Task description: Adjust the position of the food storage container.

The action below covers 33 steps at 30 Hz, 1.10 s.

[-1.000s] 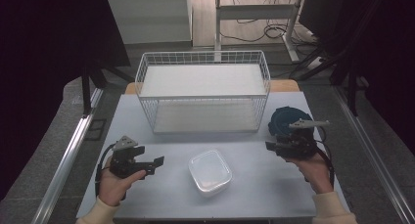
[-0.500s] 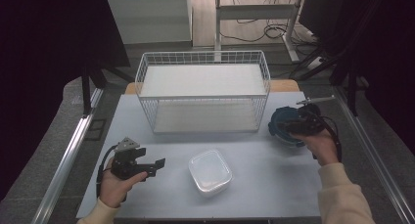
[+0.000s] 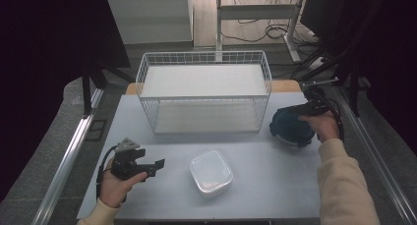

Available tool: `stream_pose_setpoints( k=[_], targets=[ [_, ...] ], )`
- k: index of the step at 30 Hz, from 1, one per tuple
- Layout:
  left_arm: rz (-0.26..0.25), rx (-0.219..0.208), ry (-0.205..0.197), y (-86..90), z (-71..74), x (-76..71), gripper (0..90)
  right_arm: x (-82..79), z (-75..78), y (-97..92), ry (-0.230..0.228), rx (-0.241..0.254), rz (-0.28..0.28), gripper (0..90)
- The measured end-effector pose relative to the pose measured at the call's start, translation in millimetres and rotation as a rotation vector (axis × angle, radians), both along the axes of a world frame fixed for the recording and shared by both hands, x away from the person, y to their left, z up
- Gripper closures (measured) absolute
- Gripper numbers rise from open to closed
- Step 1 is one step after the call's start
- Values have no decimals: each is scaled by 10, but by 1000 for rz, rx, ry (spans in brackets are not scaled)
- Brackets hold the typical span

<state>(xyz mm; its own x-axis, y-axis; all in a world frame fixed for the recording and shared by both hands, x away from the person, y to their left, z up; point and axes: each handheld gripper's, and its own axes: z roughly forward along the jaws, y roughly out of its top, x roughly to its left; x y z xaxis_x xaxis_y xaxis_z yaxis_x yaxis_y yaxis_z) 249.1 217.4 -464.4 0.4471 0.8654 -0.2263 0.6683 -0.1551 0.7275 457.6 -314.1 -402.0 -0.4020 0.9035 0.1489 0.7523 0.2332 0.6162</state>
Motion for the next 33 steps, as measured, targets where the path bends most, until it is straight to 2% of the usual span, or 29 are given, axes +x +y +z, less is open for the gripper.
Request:
stream_pose_setpoints(
  k=[2,5,7,11,12,15,17,21,23,26,29,33],
  targets=[
    [-2,-1,0,3,-3,1,148,37,2,-8,0,-5,-1,807],
    [6,-5,0,24,-1,1,148,145,-15,-37,20,-26,-8,881],
    [6,-3,0,34,3,1,148,170,-18,-43,24,-29,-11,891],
    [14,-3,-2,48,8,5,148,336,-84,-105,38,-54,-36,895],
    [14,-3,-1,49,8,5,148,336,-84,-105,38,-54,-36,895],
    [15,-2,-2,51,9,5,147,479,-140,-167,31,-36,-74,895],
    [19,-3,-1,62,7,9,148,535,-161,-186,22,-25,-95,895],
    [25,-3,3,86,-11,18,148,596,-208,-194,20,-34,-115,895],
    [28,0,7,102,-21,23,148,628,-258,-199,27,-59,-125,895],
    [31,2,8,114,-29,25,148,664,-329,-205,47,-88,-114,896],
    [31,4,8,113,-31,25,148,675,-360,-182,59,-96,-95,896],
    [31,6,8,109,-35,27,148,680,-371,-154,56,-103,-80,898]
  ],
)
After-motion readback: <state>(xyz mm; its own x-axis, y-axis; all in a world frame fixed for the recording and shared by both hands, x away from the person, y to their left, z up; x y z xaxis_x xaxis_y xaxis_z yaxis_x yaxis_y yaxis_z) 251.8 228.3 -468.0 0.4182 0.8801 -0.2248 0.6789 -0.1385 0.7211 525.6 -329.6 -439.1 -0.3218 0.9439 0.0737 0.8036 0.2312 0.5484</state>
